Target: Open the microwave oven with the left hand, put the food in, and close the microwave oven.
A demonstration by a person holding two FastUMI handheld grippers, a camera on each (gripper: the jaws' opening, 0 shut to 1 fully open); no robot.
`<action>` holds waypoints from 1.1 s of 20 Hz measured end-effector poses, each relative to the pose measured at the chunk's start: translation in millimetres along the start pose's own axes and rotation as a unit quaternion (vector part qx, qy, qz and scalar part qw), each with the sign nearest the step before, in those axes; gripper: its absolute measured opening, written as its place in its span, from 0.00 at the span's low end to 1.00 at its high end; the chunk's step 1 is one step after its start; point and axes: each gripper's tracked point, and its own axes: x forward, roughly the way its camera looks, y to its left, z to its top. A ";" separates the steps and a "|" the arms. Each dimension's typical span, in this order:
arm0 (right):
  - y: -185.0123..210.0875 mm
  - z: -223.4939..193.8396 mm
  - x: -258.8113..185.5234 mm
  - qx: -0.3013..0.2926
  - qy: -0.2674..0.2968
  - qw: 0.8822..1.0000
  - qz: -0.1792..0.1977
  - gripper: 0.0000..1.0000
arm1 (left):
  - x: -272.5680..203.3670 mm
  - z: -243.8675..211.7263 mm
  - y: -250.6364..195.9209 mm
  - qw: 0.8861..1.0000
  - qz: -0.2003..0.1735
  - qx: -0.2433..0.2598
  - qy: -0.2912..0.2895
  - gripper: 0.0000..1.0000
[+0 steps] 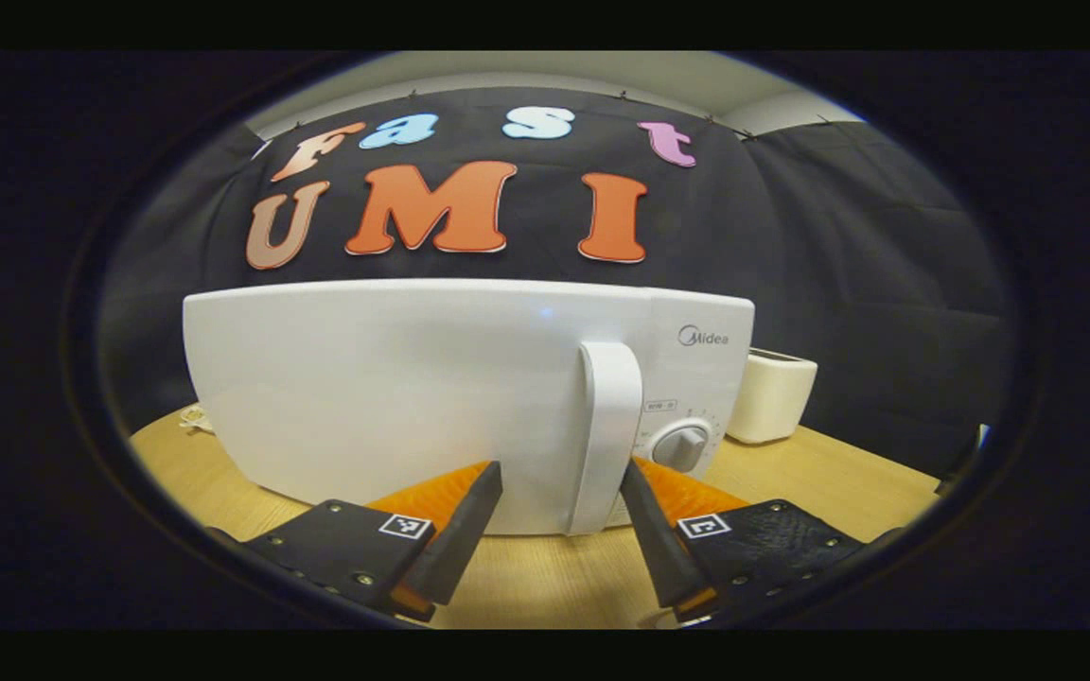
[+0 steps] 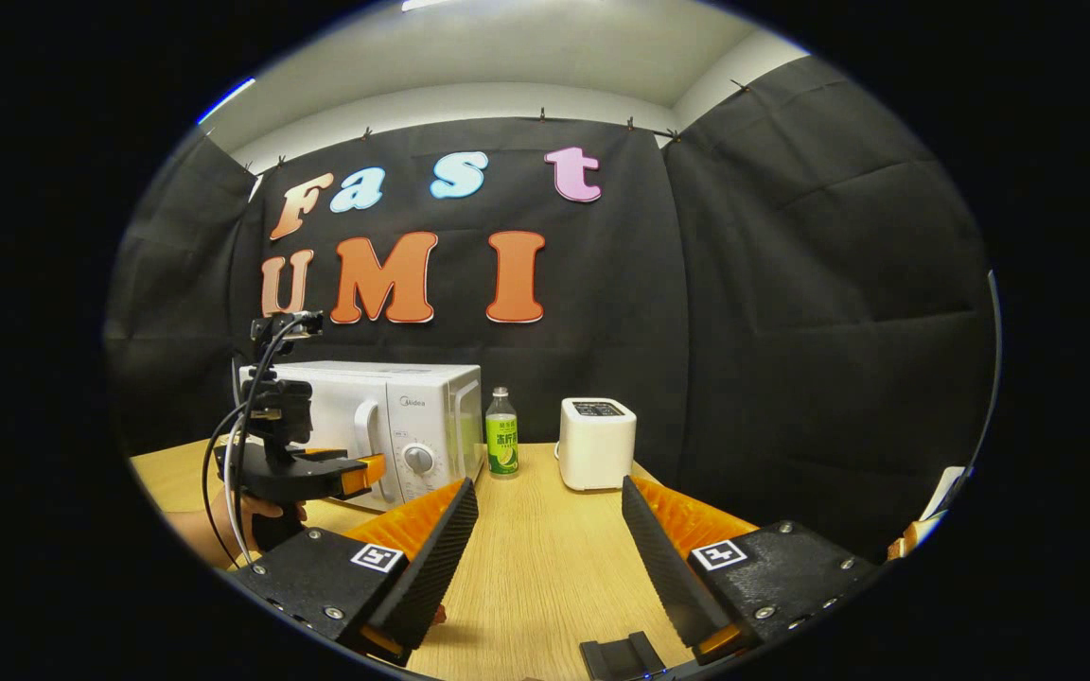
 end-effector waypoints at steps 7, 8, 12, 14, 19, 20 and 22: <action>-7.1 -8.7 1.4 0.008 0.009 1.000 -0.006 0.95 | 5.6 3.7 -16.9 1.000 0.005 -0.004 -0.013 0.42; -8.2 -9.5 1.1 0.008 0.009 1.000 -0.007 0.95 | 4.6 3.1 -18.6 1.000 0.007 0.000 -0.013 0.29; -10.8 -11.3 -0.5 0.010 0.011 1.000 -0.011 0.95 | 4.4 3.3 -20.8 1.000 0.013 0.013 -0.012 0.19; -8.8 -13.3 -1.2 0.015 0.015 1.000 -0.010 0.95 | 3.6 2.5 -20.3 1.000 0.011 0.012 -0.010 0.11; -5.5 -13.6 -4.3 0.009 0.015 1.000 -0.010 0.95 | -13.0 2.8 -19.6 0.999 0.024 0.011 -0.023 0.11; -4.2 -13.9 -4.3 0.010 0.016 1.000 -0.008 0.95 | -17.5 0.9 -21.5 0.999 0.021 0.017 -0.025 0.09; 1.8 -15.0 -5.6 0.014 0.019 1.000 -0.004 0.95 | -31.7 -1.9 -21.0 1.000 0.014 0.007 -0.024 0.11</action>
